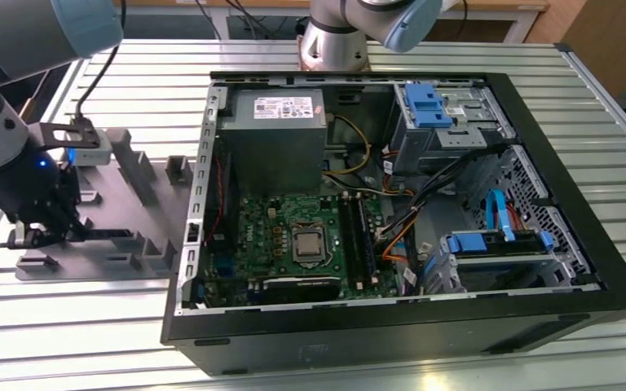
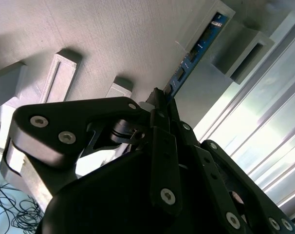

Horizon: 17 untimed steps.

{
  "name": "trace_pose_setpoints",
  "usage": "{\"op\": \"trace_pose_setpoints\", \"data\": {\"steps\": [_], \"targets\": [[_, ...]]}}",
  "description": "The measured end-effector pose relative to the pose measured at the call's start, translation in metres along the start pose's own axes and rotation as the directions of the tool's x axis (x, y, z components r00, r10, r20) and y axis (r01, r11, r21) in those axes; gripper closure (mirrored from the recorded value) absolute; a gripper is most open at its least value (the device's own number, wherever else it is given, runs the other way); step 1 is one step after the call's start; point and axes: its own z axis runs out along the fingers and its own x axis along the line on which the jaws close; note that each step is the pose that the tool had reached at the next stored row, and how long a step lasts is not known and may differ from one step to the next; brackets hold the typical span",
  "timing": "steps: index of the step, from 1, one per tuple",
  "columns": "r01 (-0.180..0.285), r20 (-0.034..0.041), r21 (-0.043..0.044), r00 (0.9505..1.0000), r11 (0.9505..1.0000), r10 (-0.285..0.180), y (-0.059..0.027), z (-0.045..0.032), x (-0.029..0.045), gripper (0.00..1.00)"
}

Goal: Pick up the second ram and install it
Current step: 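Pick up the second ram and move it above second insertion slot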

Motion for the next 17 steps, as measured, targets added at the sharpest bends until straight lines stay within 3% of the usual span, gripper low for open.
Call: {"op": "trace_pose_setpoints", "data": {"steps": [17], "targets": [[0.0, 0.0, 0.0, 1.0, 1.0, 0.0, 0.0, -0.0048, 0.0, 0.86]]}}
